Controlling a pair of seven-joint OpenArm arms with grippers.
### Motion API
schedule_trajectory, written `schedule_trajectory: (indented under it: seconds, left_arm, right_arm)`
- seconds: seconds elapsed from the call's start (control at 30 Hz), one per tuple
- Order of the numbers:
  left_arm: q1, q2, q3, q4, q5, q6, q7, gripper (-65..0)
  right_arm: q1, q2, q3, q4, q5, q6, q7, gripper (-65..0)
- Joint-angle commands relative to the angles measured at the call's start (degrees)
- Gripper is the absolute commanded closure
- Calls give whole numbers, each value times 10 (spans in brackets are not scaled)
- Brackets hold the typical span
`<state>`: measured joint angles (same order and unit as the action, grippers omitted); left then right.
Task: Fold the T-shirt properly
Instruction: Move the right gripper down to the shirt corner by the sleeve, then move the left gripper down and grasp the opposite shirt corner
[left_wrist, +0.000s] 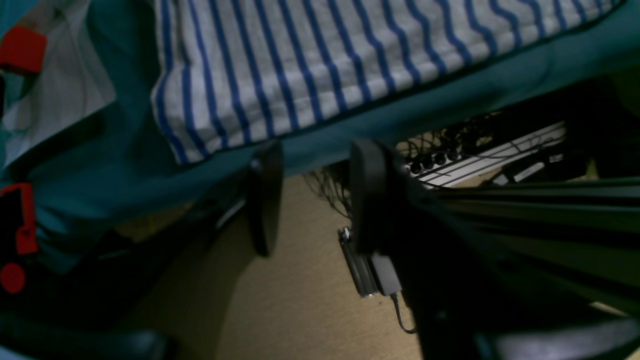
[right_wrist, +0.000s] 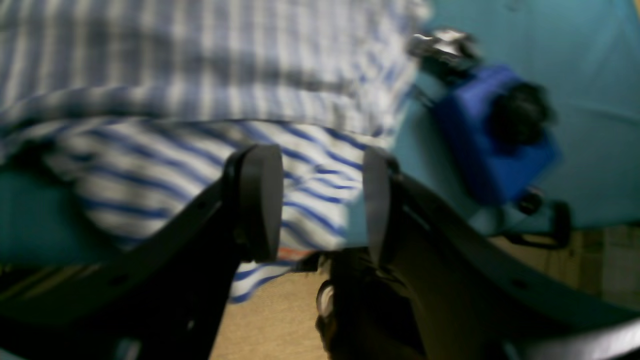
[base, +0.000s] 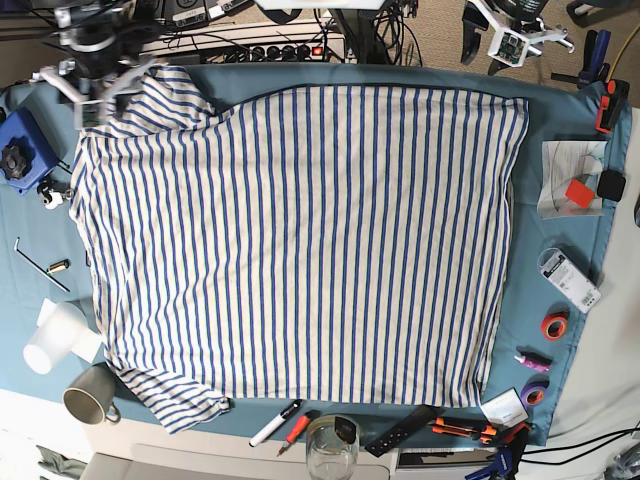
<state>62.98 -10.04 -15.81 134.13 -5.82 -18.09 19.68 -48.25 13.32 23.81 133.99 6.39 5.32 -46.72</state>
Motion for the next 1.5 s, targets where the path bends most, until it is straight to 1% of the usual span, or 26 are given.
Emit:
schedule_trajectory:
  seconds: [0.0,0.1,0.13,0.23,0.3,0.4,0.5,0.67,0.73,0.8,0.9,1.07,1.13,1.27,1.33,1.37,1.4,1.47]
  left_arm:
    - [6,-3,-1,9,-4,0,-12,-235]
    - [1,-3,-1,9,-4,0,-11,-235]
    - [-2,-3,-1,9,-4,0,-11,-235]
    - [-9,-3,-1,9,-4,0,-11,-235]
    - [-14,-3,-1,9,-4,0,-12,-235]
    - [-18,-3,-1,9,-4,0,-11,-235]
    - [-19,-3,-1,9,-4,0,-10,-235]
    - [-19,-3,-1,9,-4,0,-11,-235]
    - [-19,-3,-1,9,-4,0,-11,-235]
    - [-20,-3,-1,9,-4,0,-11,-235]
    - [-24,-3,-1,9,-4,0,-11,-235]
    - [-38,-3,-1,9,-12,3,-10,-234]
    - [-53,-3,-1,9,-18,3,6,-234]
    - [-106,-3,-1,9,-19,3,70,-235]
    - [-130,-3,-1,2,-19,3,74,-256]
    - [-141,-3,-1,-5,-19,9,74,-274]
    - [-151,-3,-1,-11,-19,28,75,-291]
    - [-168,-2,-1,-22,-14,83,92,-311]
  right_arm:
    - [-4,5,21,10,10,-5,7,-262]
    - [-2,5,70,-29,44,0,-3,-262]
    - [-1,5,83,-44,58,12,-4,-262]
    - [-1,5,107,-87,136,77,-8,-262]
    - [6,5,108,-116,175,94,-14,-262]
    - [27,-3,108,-153,192,110,-16,-262]
    - [45,-13,108,-179,212,131,-31,-262]
    - [52,-16,108,-203,240,141,-47,-262]
    - [52,-16,108,-203,265,154,-70,-262]
    - [52,-16,108,-203,288,159,-72,-262]
    - [52,-16,108,-203,286,159,-57,-262]
    - [52,-16,108,-204,285,159,-57,-262]
    - [52,-16,108,-204,286,159,-57,-262]
    - [52,-16,108,-204,285,159,-58,-262]
    - [52,-16,108,-204,285,159,-58,-262]
    - [52,-16,108,-204,285,159,-58,-262]
    - [52,-16,108,-204,285,159,-59,-262]
    - [52,-16,108,-204,285,159,-63,-262]
